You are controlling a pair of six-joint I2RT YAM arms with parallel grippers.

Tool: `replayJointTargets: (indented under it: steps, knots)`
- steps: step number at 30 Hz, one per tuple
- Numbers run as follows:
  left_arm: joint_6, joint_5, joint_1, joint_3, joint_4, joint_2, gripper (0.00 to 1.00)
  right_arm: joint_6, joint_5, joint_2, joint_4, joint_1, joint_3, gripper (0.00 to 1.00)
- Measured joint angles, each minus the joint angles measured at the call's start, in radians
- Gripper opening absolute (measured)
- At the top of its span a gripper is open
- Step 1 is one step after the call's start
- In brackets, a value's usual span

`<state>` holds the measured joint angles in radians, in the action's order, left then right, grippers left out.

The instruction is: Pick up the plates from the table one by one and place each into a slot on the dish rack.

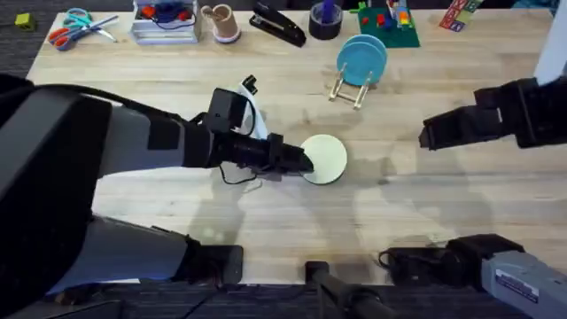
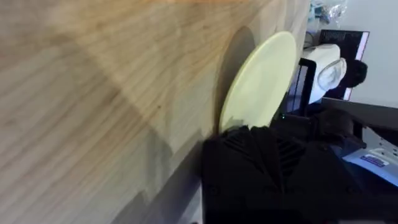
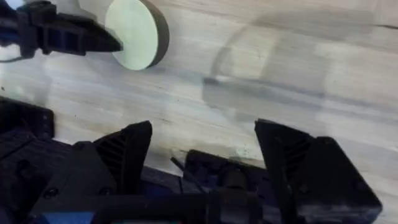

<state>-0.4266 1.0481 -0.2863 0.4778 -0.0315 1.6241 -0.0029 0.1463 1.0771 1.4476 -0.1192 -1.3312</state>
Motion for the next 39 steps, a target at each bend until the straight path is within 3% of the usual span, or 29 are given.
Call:
replayJointTargets:
  steps: [6,39]
  knots:
    - [-0.005,-0.002,0.0,0.0,-0.001,0.0,0.042,0.0,0.048,0.0,-0.066,0.0,0.02,0.993]
    - [-0.053,-0.021,-0.003,0.004,-0.003,0.0,0.041,0.016,0.433,0.0,-0.506,0.0,0.496,0.993]
